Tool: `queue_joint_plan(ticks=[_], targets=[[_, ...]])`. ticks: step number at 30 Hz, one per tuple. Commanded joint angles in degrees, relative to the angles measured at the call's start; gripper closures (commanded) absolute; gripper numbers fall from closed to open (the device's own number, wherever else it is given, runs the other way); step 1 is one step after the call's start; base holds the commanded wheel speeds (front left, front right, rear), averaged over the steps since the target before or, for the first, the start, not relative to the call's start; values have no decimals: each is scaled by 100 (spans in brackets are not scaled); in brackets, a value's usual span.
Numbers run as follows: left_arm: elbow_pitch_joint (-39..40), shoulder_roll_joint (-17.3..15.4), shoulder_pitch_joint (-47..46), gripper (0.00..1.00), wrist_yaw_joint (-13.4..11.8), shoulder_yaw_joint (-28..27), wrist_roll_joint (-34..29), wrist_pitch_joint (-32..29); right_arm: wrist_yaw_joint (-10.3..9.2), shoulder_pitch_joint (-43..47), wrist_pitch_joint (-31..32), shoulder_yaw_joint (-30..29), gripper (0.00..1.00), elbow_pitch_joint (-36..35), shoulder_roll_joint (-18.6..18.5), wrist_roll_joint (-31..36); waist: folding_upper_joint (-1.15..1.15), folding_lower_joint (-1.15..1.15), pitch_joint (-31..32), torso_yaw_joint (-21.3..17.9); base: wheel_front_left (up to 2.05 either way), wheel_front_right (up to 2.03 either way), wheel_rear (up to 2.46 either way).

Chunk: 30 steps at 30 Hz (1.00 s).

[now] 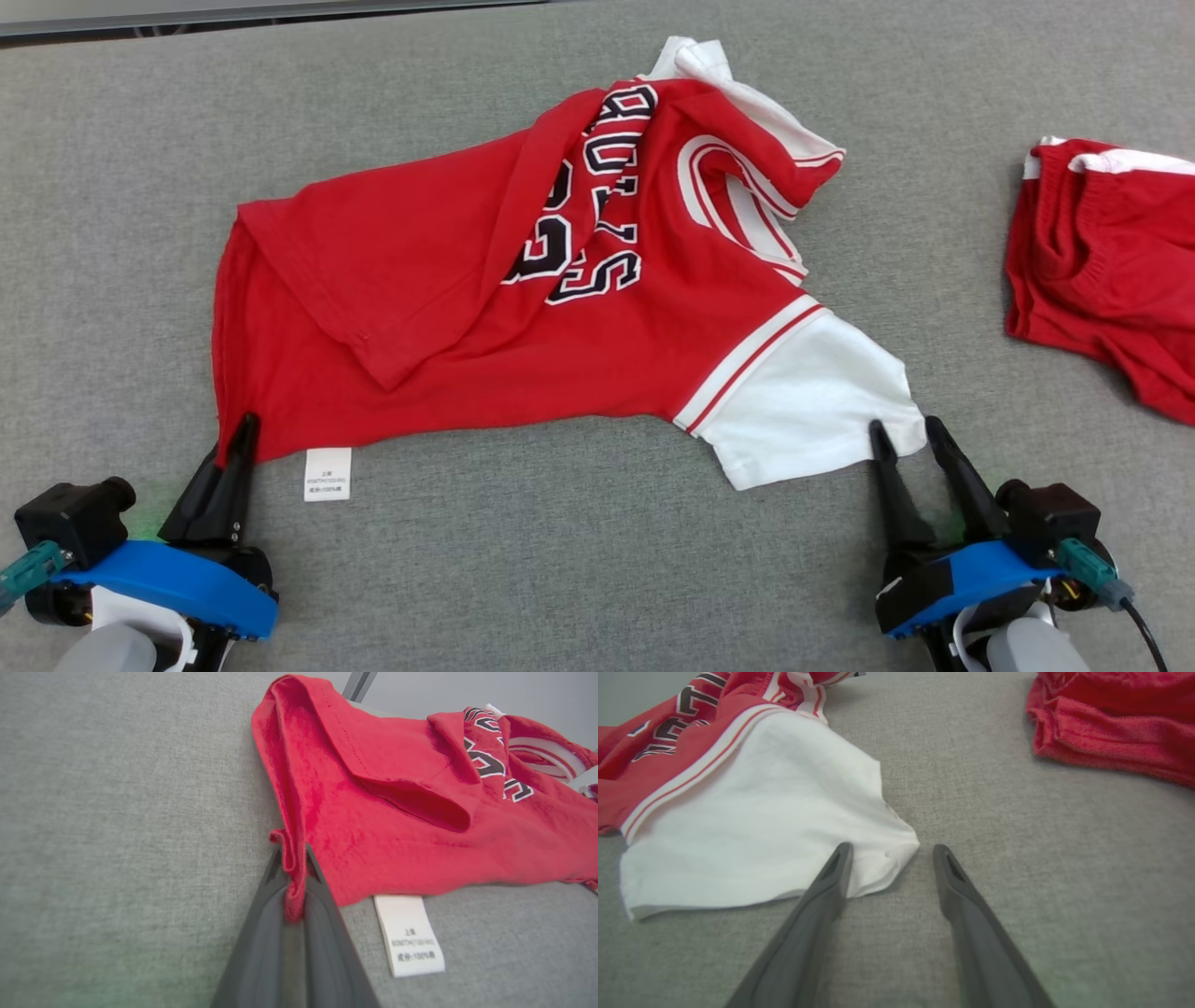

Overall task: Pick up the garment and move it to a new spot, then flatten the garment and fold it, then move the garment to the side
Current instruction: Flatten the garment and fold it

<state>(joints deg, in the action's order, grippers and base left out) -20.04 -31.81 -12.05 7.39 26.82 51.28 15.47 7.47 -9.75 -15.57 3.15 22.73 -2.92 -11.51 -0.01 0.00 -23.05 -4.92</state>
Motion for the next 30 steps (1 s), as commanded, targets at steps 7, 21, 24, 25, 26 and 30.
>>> queue_joint_plan(ticks=[7, 21, 24, 25, 26, 30], targets=[[38, 153, 192, 100, 12, -134, -36, -42, 10, -35, 50, 122, 100, -22, 8, -174, 1, 0, 200, 82, 0, 0, 0], [830, 550, 179, 100, 12, -1109, -631, -28, 3, -321, 35, 350, 100, -1547, -10, -1604, 1, 0, 1513, 120, 0, 0, 0], [1111, 427, -48, 100, 12, -1311, -776, -28, 3, -661, 34, 291, 100, -1825, -9, -1728, 1, 0, 1713, 151, 0, 0, 0], [1208, 373, -134, 100, 12, -1365, -806, -28, 3, -778, 35, 262, 100, -1915, -9, -1792, 1, 0, 1763, 165, 0, 0, 0], [1292, 346, -232, 100, 12, -1441, -804, -28, 3, -905, 35, 233, 100, -2000, -9, -1798, 1, 0, 1806, 180, 0, 0, 0], [1585, 49, -730, 100, 12, -1643, -698, -28, 3, -1529, 35, 89, 100, -2368, -8, -1712, 1, 0, 1830, 235, 0, 0, 0]])
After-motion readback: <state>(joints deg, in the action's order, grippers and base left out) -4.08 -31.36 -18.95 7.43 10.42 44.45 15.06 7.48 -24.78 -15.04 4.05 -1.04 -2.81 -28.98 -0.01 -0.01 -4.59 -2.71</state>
